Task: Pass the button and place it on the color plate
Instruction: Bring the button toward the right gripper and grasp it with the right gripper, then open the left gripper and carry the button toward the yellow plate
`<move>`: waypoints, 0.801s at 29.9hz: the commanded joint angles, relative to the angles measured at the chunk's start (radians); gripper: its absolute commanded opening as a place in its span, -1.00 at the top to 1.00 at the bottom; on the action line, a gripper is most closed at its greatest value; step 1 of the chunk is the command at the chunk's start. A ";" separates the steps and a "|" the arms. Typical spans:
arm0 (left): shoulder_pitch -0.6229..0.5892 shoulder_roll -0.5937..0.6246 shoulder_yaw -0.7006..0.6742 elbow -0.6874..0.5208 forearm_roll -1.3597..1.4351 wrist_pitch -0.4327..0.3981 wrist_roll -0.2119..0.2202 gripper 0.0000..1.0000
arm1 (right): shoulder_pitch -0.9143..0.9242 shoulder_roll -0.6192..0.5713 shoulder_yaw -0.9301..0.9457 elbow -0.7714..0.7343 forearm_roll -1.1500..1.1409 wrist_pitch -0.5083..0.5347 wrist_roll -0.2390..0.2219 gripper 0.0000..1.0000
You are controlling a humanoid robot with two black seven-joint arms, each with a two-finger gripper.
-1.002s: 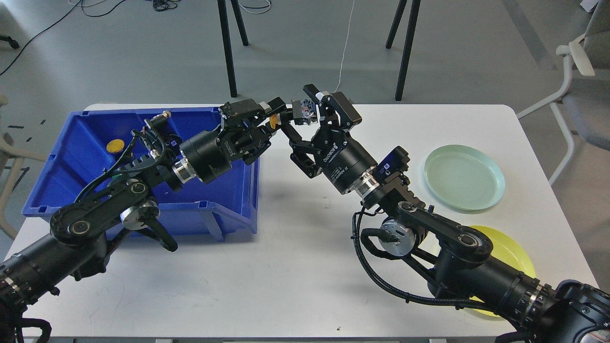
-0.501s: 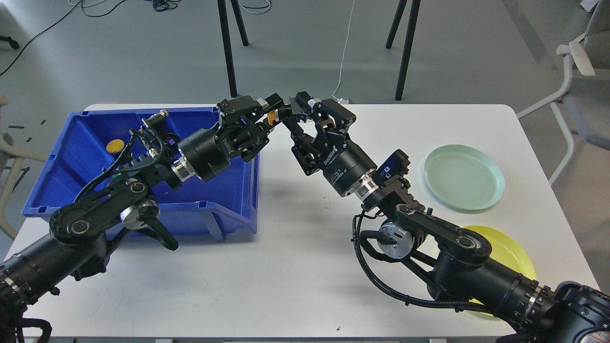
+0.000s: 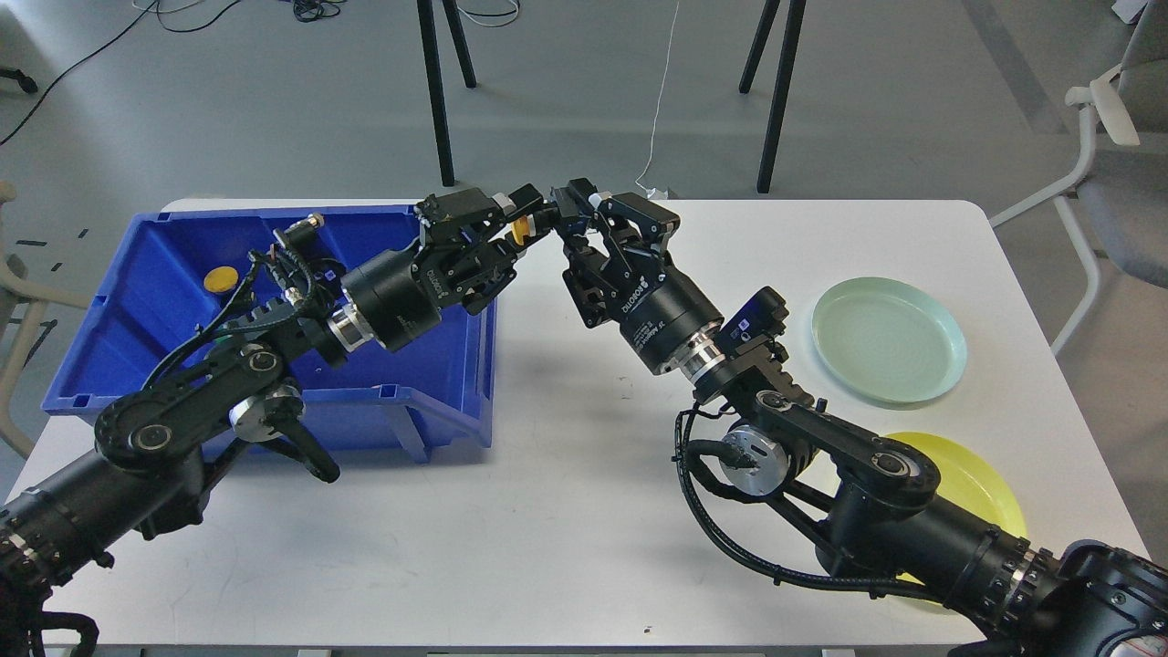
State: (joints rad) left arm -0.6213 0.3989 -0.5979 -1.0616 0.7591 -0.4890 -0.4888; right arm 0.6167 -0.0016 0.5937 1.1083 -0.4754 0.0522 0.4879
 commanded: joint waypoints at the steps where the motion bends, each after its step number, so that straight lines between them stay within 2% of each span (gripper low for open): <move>1: 0.000 -0.002 -0.002 0.002 -0.003 0.000 0.000 -0.43 | -0.002 0.000 -0.002 0.002 0.000 0.001 0.001 0.99; 4: 0.000 -0.002 -0.003 0.002 -0.003 0.000 0.000 -0.51 | -0.005 0.000 -0.002 0.002 0.000 0.001 0.001 0.99; 16: 0.006 -0.002 -0.005 0.003 -0.006 0.000 0.000 -0.59 | -0.031 -0.017 -0.002 0.025 -0.002 0.003 0.001 0.99; 24: 0.006 -0.002 -0.003 0.017 -0.024 0.000 0.000 -0.59 | -0.130 -0.129 0.023 0.133 -0.002 0.001 0.001 0.99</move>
State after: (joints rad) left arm -0.6150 0.3969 -0.6015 -1.0457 0.7365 -0.4885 -0.4884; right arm 0.5267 -0.0840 0.6040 1.1954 -0.4775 0.0548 0.4888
